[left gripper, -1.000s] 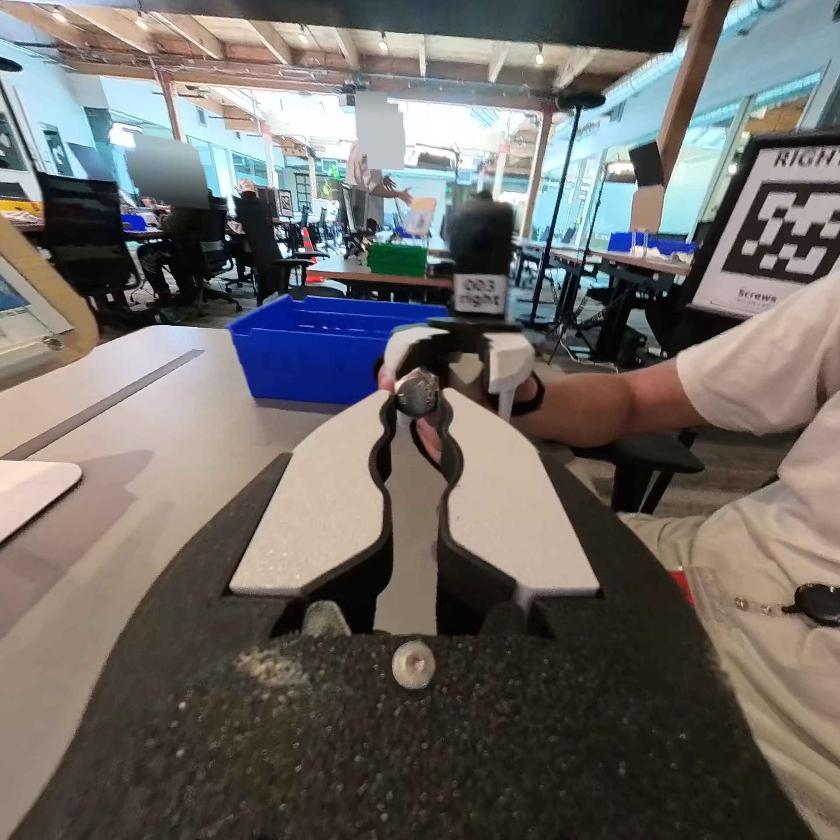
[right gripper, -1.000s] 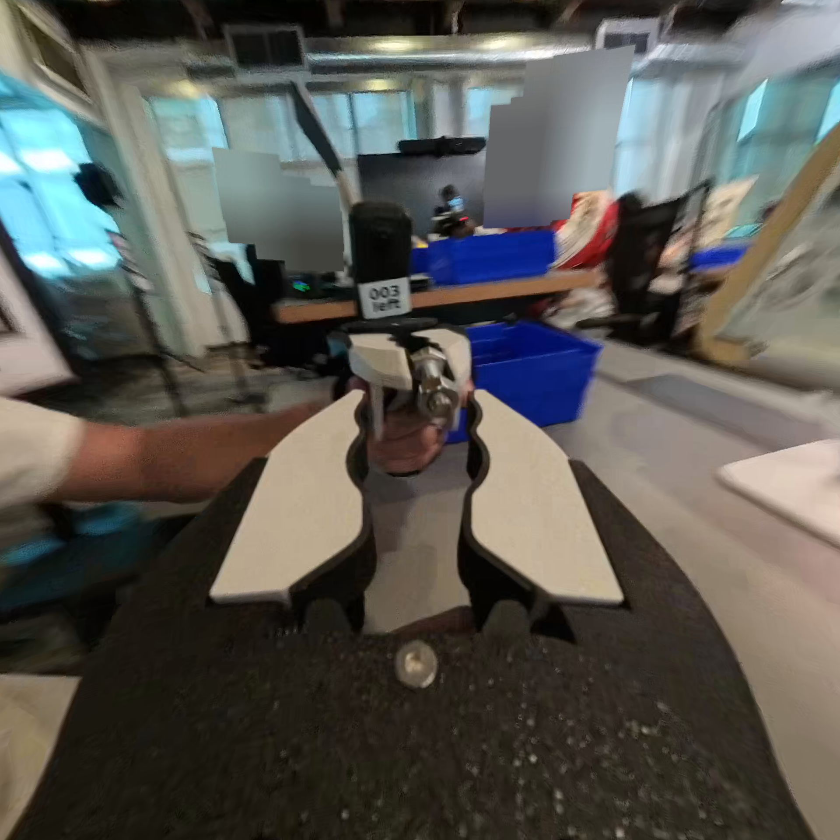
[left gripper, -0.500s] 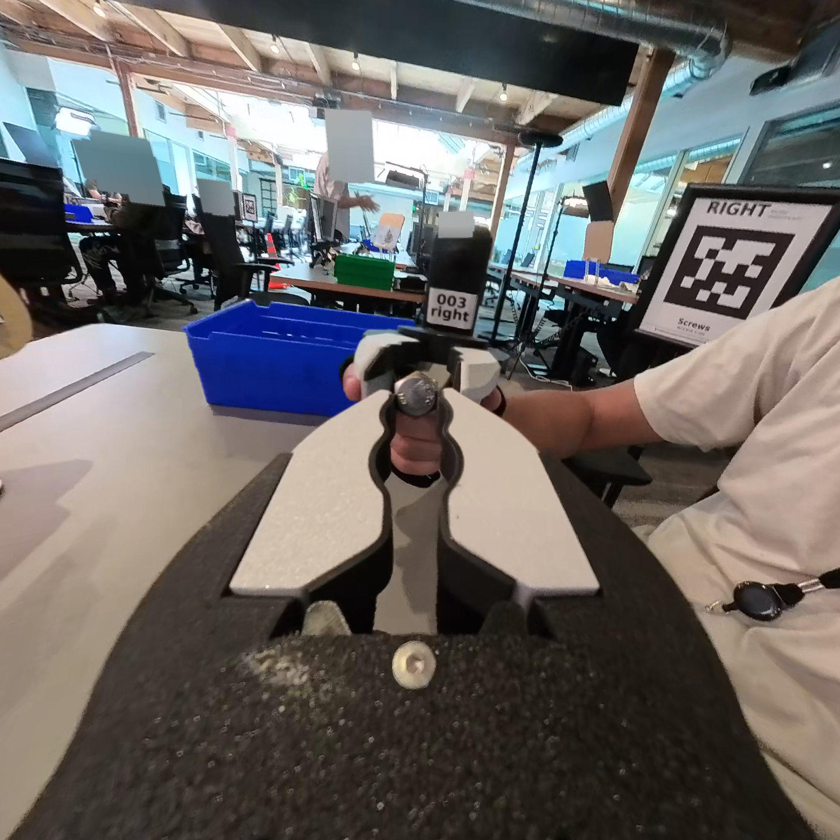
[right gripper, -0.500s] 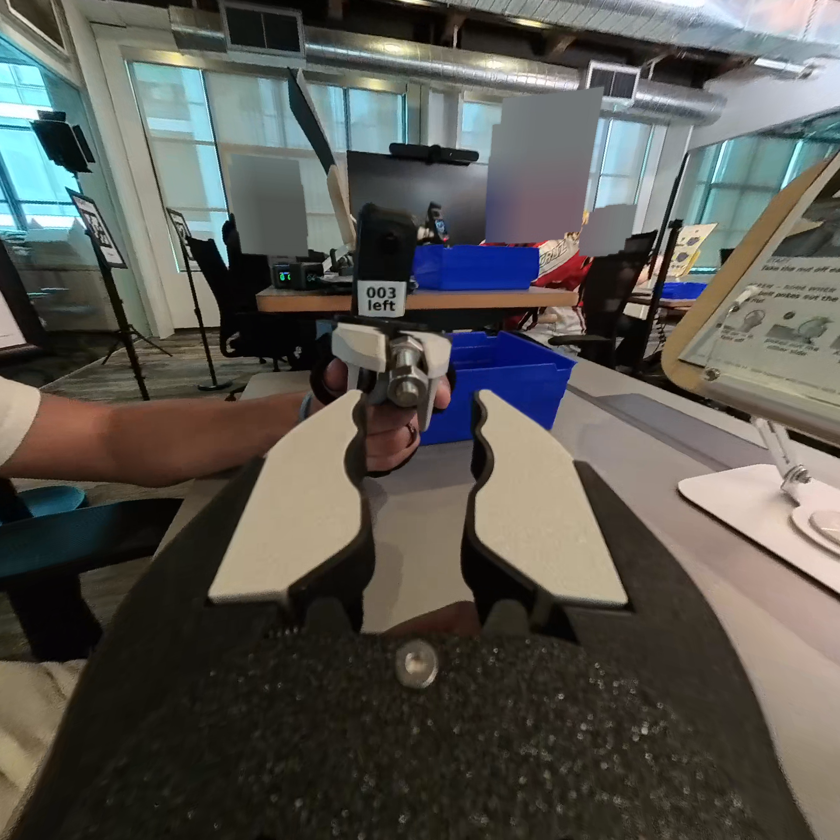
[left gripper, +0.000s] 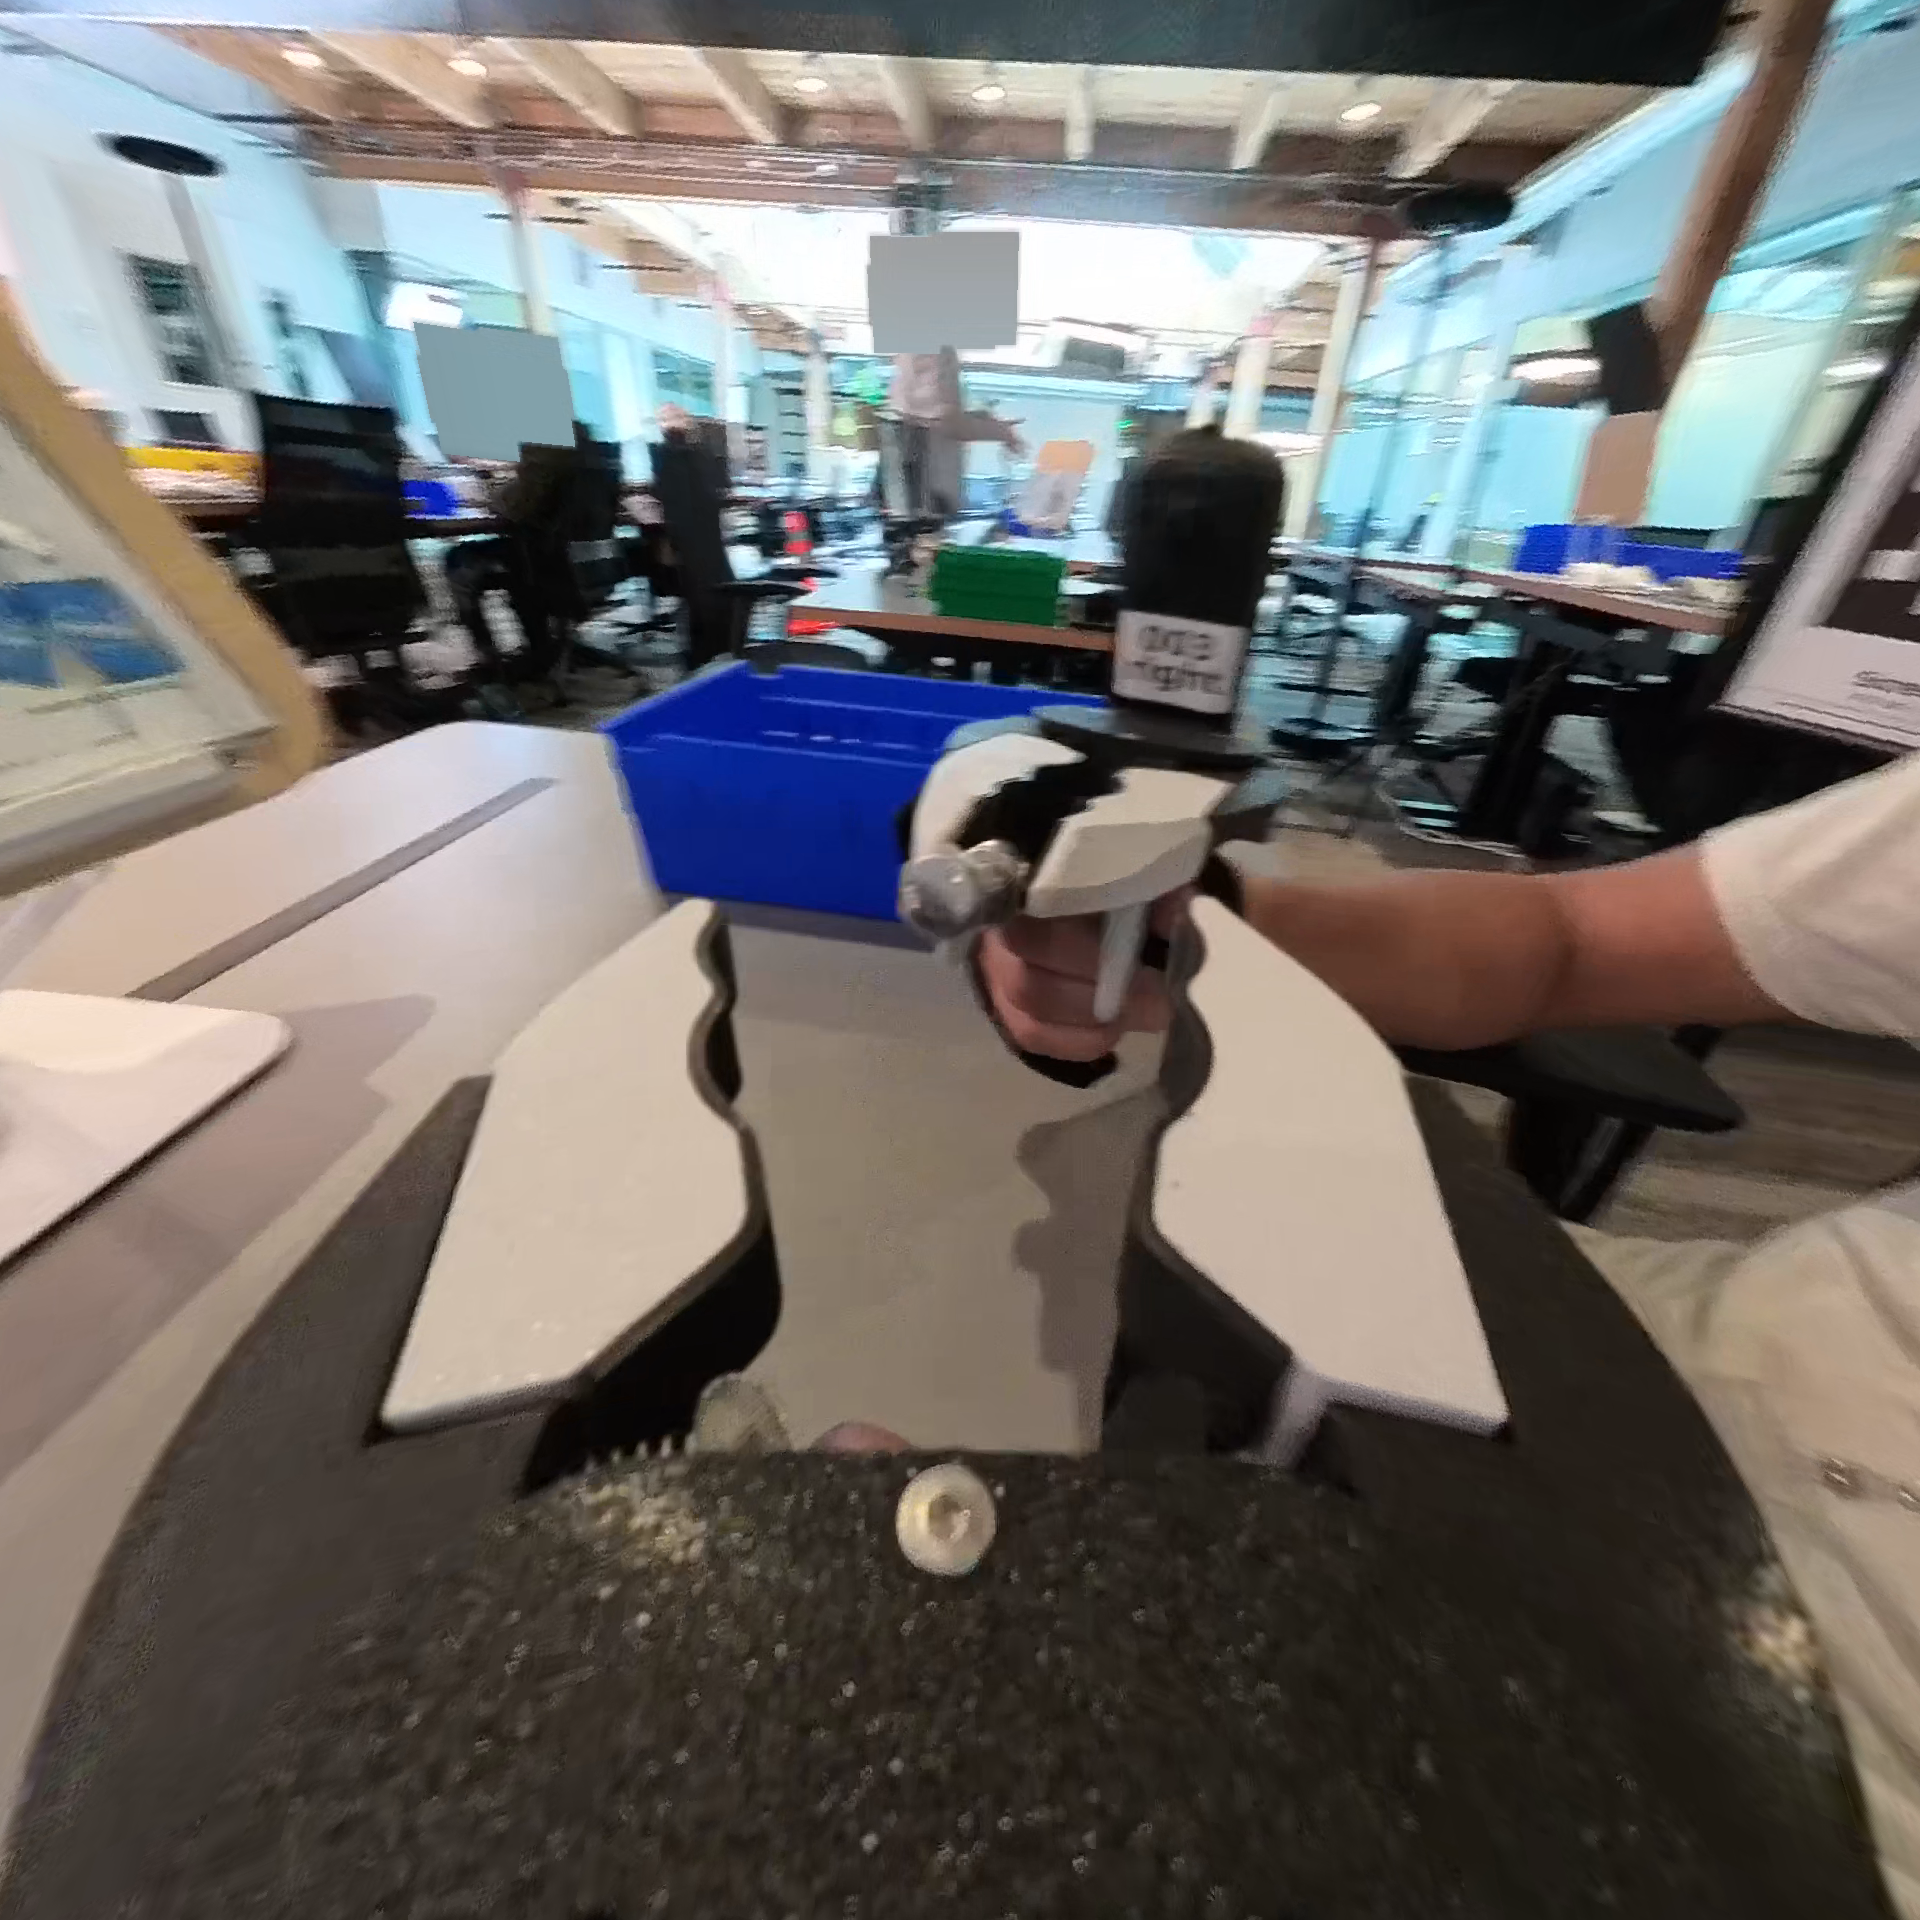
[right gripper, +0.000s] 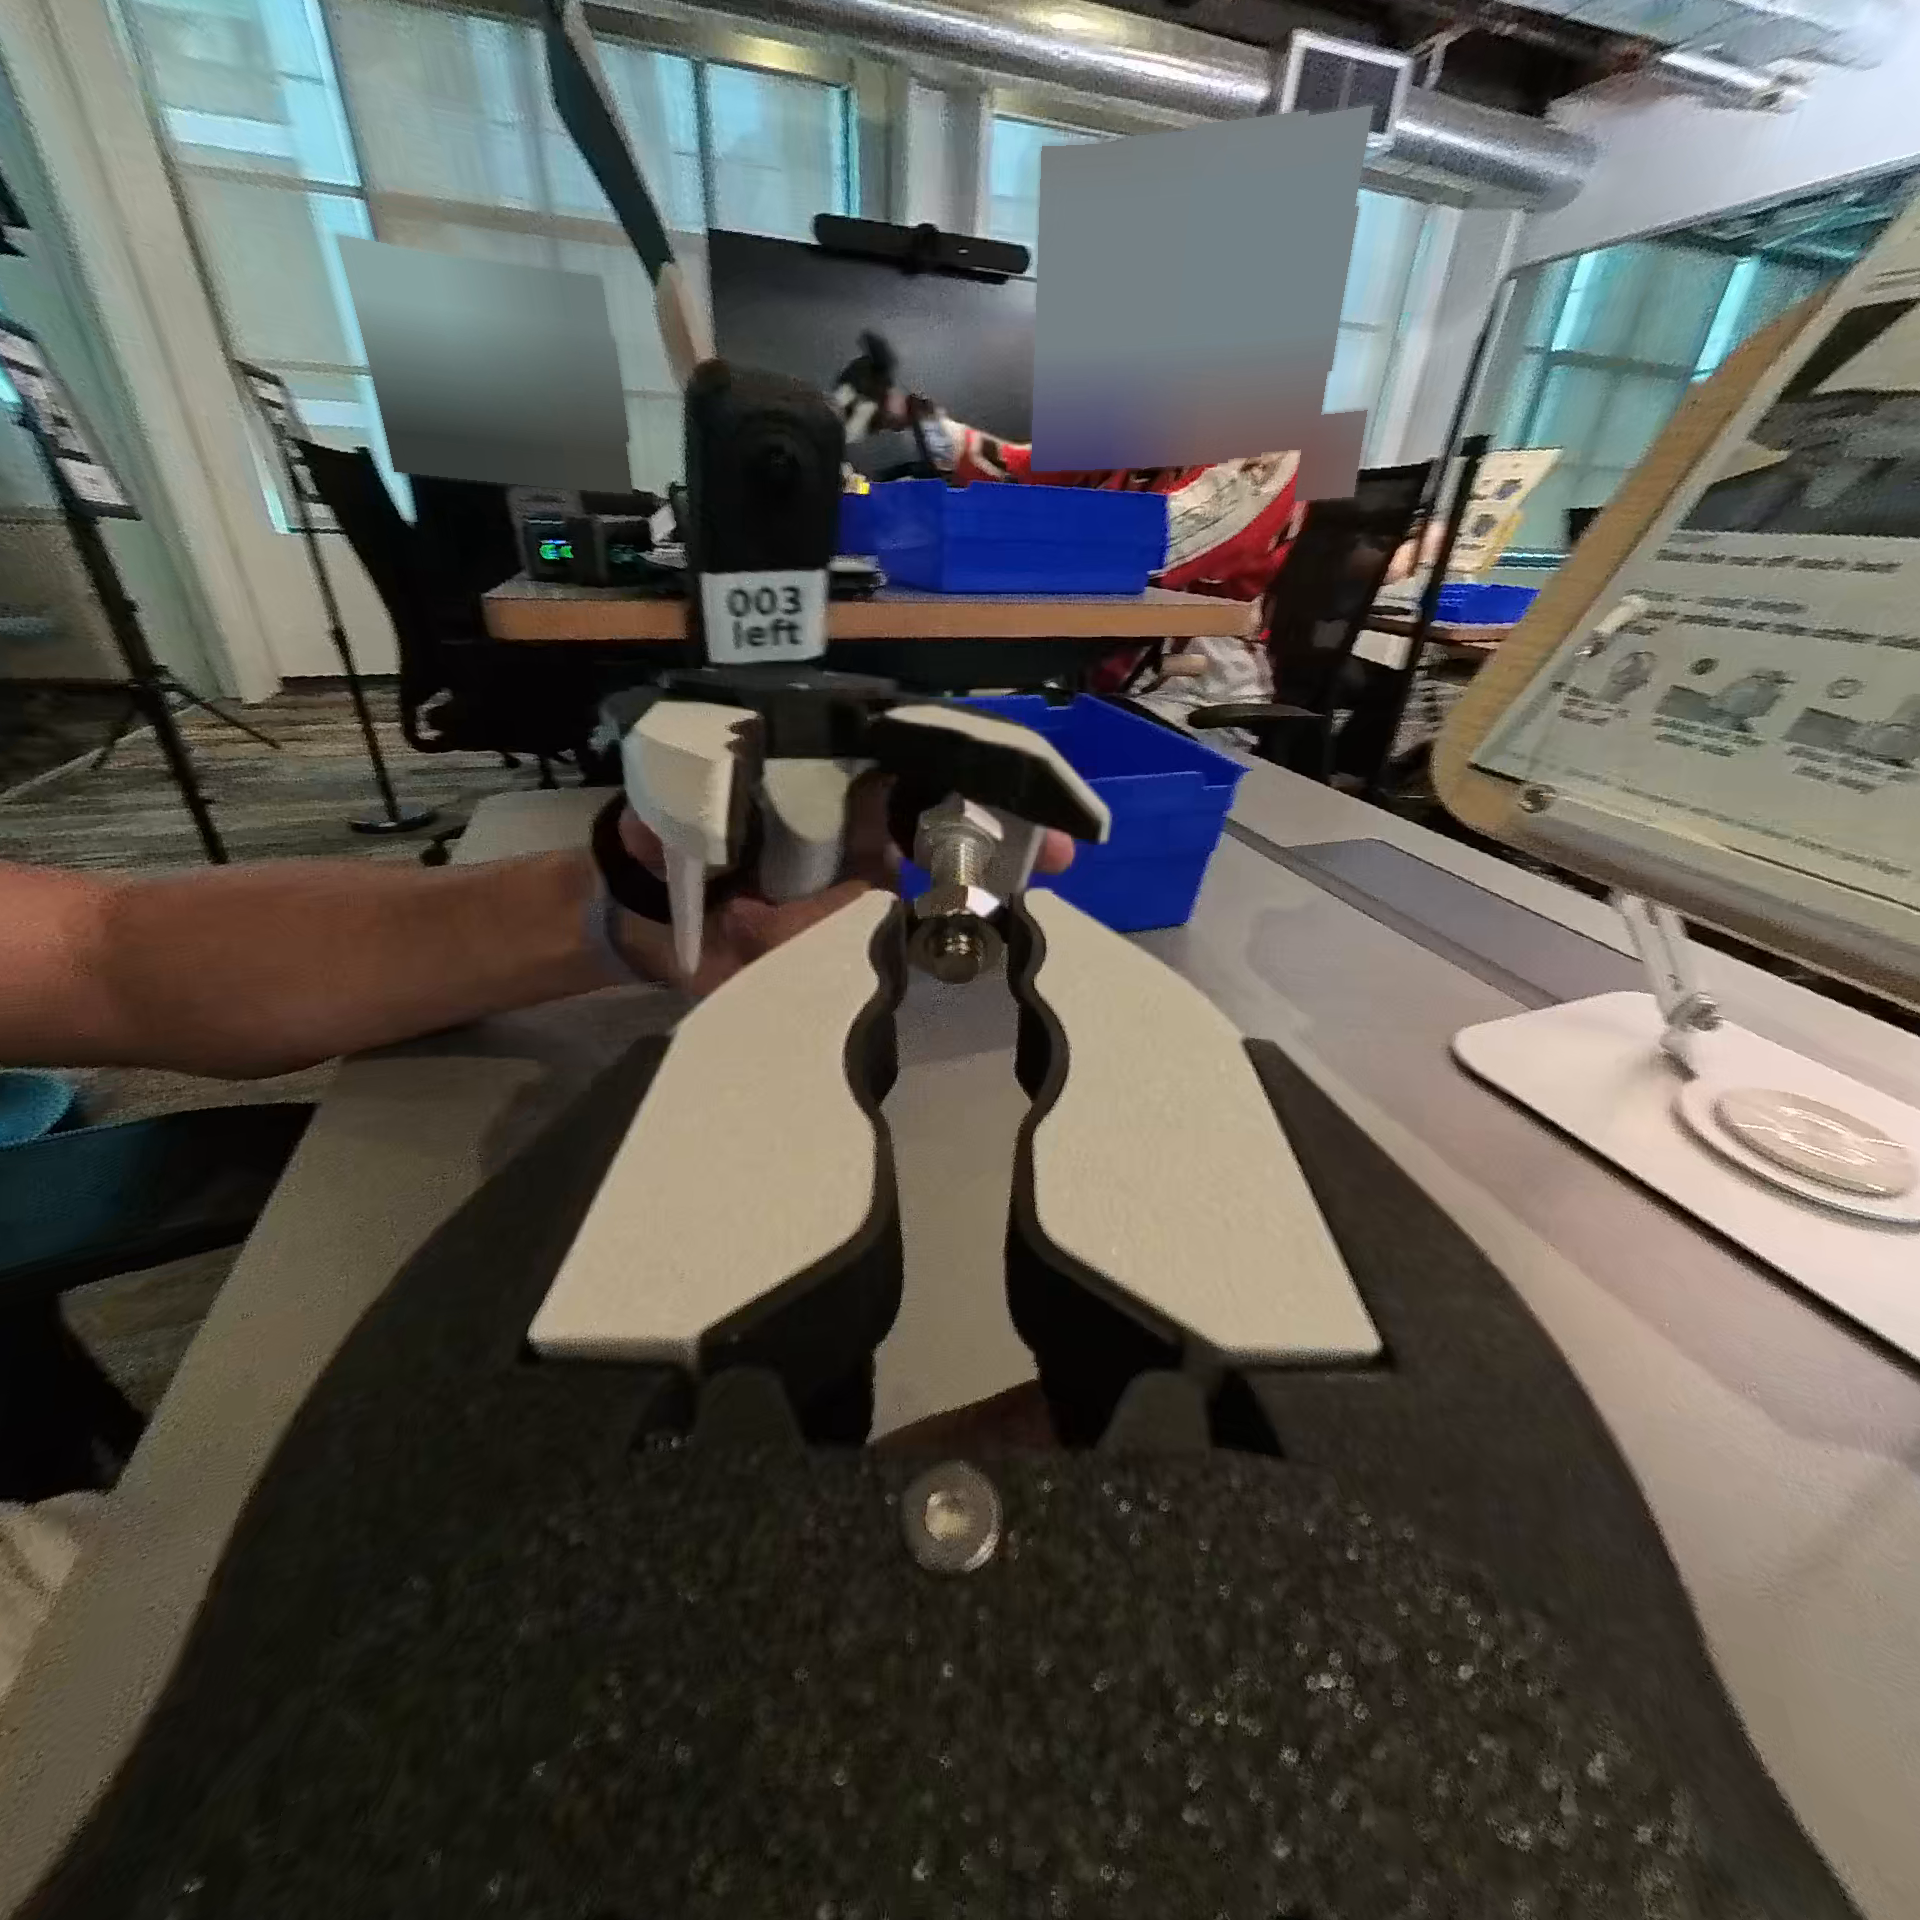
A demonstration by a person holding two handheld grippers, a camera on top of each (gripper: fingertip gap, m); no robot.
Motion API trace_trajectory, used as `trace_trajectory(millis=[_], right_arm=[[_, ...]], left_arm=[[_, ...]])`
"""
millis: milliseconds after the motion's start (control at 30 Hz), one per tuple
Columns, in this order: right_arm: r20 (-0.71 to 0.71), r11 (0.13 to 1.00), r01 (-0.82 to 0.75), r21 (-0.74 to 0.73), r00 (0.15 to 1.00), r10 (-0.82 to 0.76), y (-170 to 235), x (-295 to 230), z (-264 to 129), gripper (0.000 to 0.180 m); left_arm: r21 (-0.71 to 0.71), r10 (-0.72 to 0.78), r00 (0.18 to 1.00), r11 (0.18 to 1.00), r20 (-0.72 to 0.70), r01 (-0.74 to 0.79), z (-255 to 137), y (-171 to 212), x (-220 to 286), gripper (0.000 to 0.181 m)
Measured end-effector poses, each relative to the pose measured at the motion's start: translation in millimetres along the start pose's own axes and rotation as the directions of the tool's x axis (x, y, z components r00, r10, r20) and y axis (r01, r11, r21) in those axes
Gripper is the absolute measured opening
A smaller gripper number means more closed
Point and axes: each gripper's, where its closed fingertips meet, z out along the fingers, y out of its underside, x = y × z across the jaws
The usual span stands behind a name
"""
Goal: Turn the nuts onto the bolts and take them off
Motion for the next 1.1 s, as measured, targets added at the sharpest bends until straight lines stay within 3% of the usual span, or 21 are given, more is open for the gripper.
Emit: trace_trajectory(millis=[67,167,233,433,667,800,967,1100], right_arm=[[-0.117,0.999,0.038,-0.004,0.992,-0.038,-0.4,16.7,-3.0,0.018],[-0.316,0.99,0.121,-0.073,0.939,-0.138,4.9,43.6,-9.2,0.018],[-0.41,0.981,0.158,-0.111,0.892,-0.191,5.5,55.2,-14.4,0.017],[-0.508,0.983,0.136,-0.127,0.842,-0.182,6.0,69.9,-23.3,0.017],[-0.525,0.984,0.133,-0.117,0.833,-0.175,3.7,75.0,-27.2,0.017],[-0.55,0.996,0.077,-0.05,0.83,-0.091,-15.2,82.5,-43.3,0.017],[-0.652,0.975,0.215,-0.062,0.731,-0.203,-87.6,101.2,-105.3,0.017],[-0.748,0.974,0.224,-0.019,0.643,-0.163,-143.2,128.6,-181.7,0.017]], left_arm=[[-0.02,0.039,0.967,0.999,0.252,-0.036,-6.5,-0.6,-37.9,0.081],[-0.117,0.13,0.742,0.991,0.658,-0.069,-41.8,6.7,-101.4,0.082],[-0.122,0.11,0.665,0.992,0.739,-0.028,-55.5,12.9,-116.9,0.083],[-0.033,-0.068,0.661,0.99,0.748,0.14,-56.4,31.9,-125.2,0.078],[-0.039,-0.1,0.703,0.983,0.704,0.179,-47.1,40.3,-121.8,0.072],[-0.058,-0.077,0.727,0.986,0.682,0.158,-43.0,41.5,-120.2,0.072],[-0.094,-0.023,0.715,0.988,0.698,0.123,-45.5,39.9,-121.7,0.07],[-0.106,-0.003,0.708,0.988,0.707,0.109,-44.8,39.9,-121.5,0.069]])
